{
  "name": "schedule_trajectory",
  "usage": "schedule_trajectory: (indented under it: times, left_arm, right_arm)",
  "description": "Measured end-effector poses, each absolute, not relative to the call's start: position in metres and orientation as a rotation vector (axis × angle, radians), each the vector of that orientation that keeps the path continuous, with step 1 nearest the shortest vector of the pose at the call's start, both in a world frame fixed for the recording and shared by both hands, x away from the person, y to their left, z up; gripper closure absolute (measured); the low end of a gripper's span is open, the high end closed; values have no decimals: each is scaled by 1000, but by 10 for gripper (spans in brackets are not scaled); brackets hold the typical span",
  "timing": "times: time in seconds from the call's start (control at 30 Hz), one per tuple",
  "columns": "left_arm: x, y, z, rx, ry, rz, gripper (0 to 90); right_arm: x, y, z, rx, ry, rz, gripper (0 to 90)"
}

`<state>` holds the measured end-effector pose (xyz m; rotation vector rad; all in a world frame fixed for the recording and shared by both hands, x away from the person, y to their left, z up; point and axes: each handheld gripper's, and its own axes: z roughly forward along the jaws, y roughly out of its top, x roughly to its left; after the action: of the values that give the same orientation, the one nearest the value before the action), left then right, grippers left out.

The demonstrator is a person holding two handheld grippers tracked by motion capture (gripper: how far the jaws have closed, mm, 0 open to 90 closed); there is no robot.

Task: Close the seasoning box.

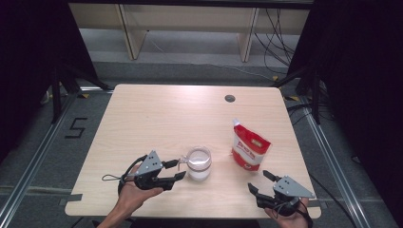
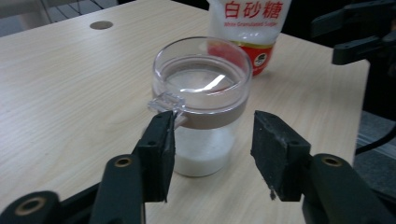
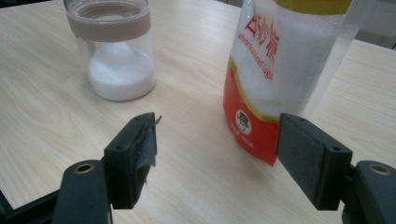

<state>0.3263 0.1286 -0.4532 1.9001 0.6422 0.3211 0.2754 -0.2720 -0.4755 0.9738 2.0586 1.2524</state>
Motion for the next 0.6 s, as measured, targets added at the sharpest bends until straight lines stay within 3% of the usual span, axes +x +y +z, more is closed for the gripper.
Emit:
schedule_trajectory:
  times: [0.07, 0.23, 0.6]
  left_arm:
    - [325, 129, -453, 1904, 657, 312, 349]
    - [320, 127, -454, 1918, 698, 313, 205]
    - [306, 133, -467, 1930, 720, 295, 164]
  right_arm:
    - [273, -270, -475, 1023, 2076, 1257, 303]
    - [273, -270, -476, 1007, 2082, 1253, 302]
    - [273, -270, -475, 1006, 2088, 1264, 302]
